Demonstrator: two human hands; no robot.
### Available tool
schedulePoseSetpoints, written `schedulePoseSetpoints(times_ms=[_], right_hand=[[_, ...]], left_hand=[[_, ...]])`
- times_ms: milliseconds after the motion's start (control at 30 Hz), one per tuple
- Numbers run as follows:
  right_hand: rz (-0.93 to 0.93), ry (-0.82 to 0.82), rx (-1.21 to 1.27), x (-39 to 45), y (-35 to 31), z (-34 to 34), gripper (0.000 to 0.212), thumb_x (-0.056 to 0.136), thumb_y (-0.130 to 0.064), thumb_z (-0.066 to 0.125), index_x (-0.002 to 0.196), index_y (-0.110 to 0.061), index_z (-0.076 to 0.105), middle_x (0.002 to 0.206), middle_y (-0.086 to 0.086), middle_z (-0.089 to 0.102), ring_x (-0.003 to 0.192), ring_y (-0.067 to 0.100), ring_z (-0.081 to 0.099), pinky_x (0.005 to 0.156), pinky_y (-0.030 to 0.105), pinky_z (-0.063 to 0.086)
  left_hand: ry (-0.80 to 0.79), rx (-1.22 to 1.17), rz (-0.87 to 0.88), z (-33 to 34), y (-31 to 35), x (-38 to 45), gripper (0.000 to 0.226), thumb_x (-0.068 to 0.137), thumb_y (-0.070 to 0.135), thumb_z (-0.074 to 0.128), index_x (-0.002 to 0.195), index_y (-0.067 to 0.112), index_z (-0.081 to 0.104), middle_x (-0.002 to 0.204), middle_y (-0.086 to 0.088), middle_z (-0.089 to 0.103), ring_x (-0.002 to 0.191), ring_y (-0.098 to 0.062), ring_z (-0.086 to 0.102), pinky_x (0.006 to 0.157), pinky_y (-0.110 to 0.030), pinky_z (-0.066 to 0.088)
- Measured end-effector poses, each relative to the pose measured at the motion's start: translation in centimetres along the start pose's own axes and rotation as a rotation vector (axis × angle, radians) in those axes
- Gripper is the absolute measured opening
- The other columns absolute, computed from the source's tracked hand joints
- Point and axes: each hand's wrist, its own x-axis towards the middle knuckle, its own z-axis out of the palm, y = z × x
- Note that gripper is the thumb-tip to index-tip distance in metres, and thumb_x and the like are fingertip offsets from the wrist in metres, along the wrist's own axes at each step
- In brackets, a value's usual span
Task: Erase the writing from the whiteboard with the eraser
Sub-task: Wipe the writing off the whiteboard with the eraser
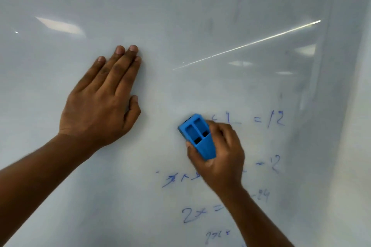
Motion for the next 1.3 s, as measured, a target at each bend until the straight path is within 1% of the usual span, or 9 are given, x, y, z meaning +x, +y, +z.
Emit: schedulePoseSetpoints(times_ms=[200,267,367,433,633,867,1067,1167,1300], right_hand=[[0.541,0.258,0.024,2.5,4.7,-2.4,0.07,0.083,-0.068,0.061,0.127,-0.013,0.064,0.105,0.006,0.059,0.09,0.024,0.064,0.067,0.016,0.05],[0.437,0.215,0.052,0.7,2.1,-1.0,0.068,0.083,-0.064,0.064,0.128,-0.013,0.063,0.107,0.005,0.059,0.09,0.023,0.064,0.071,0.032,0.057],[0.047,-0.024,0.052,-3.8,-1.2,0.5,0.061,0.085,-0.058,0.068,0.13,-0.017,0.06,0.11,0.001,0.057,0.092,0.02,0.06,0.072,0.03,0.055],[0.026,-0.042,0.027,-3.3,0.7,-0.4,0.062,0.084,-0.058,0.07,0.13,-0.019,0.059,0.111,0.002,0.058,0.093,0.02,0.061,0.072,0.029,0.055],[0.923,0.25,0.085,1.0,11.1,-5.8,0.054,0.081,-0.067,0.063,0.105,-0.019,0.068,0.095,0.008,0.069,0.086,0.032,0.069,0.078,0.05,0.061],[0.034,-0.146,0.009,-5.2,1.6,-1.6,0.062,0.084,-0.061,0.068,0.132,-0.024,0.058,0.11,-0.004,0.055,0.092,0.014,0.059,0.07,0.024,0.053],[0.817,0.223,0.017,-2.2,8.9,-4.7,0.053,0.085,-0.057,0.072,0.12,-0.018,0.065,0.1,0.003,0.061,0.09,0.027,0.065,0.08,0.048,0.06],[0.498,0.127,0.054,-5.8,2.7,-1.5,0.058,0.085,-0.057,0.069,0.126,-0.017,0.063,0.105,-0.001,0.058,0.09,0.014,0.061,0.077,0.022,0.051],[0.069,-0.139,0.028,-7.7,1.1,-1.0,0.061,0.083,-0.058,0.069,0.131,-0.021,0.061,0.11,-0.003,0.056,0.091,0.014,0.059,0.069,0.025,0.054]], left_hand=[[0.025,0.015,-0.015,0.0,0.3,-0.1,0.067,0.108,0.029,0.037,0.17,0.004,0.028,0.179,-0.012,0.023,0.166,-0.028,0.025,0.135,-0.048,0.023],[0.022,0.016,-0.019,0.0,0.3,0.0,0.068,0.108,0.03,0.037,0.17,0.004,0.028,0.179,-0.012,0.023,0.166,-0.028,0.024,0.135,-0.048,0.023],[0.009,0.011,-0.018,-0.3,0.5,0.1,0.068,0.109,0.031,0.036,0.171,0.005,0.026,0.179,-0.012,0.023,0.166,-0.027,0.022,0.136,-0.045,0.018],[0.002,-0.005,-0.057,-0.2,0.9,-0.2,0.067,0.109,0.028,0.037,0.17,0.004,0.026,0.179,-0.013,0.022,0.167,-0.028,0.02,0.137,-0.045,0.015],[-0.074,-0.051,-0.05,0.6,4.2,1.6,0.075,0.101,0.023,0.039,0.171,0.002,0.021,0.181,-0.014,0.015,0.168,-0.027,0.013,0.138,-0.042,0.008],[-0.067,-0.025,0.017,2.8,7.3,3.3,0.07,0.11,0.029,0.031,0.172,0.003,0.016,0.181,-0.013,0.012,0.169,-0.027,0.011,0.138,-0.042,0.008],[-0.023,-0.018,0.015,3.0,7.6,3.2,0.067,0.111,0.027,0.032,0.171,0.002,0.019,0.18,-0.014,0.015,0.168,-0.028,0.015,0.138,-0.046,0.014],[-0.021,-0.01,0.021,3.0,7.4,3.3,0.067,0.111,0.028,0.032,0.171,0.002,0.02,0.18,-0.015,0.016,0.168,-0.029,0.016,0.137,-0.046,0.015],[-0.039,-0.016,0.017,3.0,7.2,3.0,0.068,0.112,0.03,0.032,0.172,0.004,0.017,0.181,-0.014,0.015,0.168,-0.028,0.013,0.138,-0.044,0.011]])
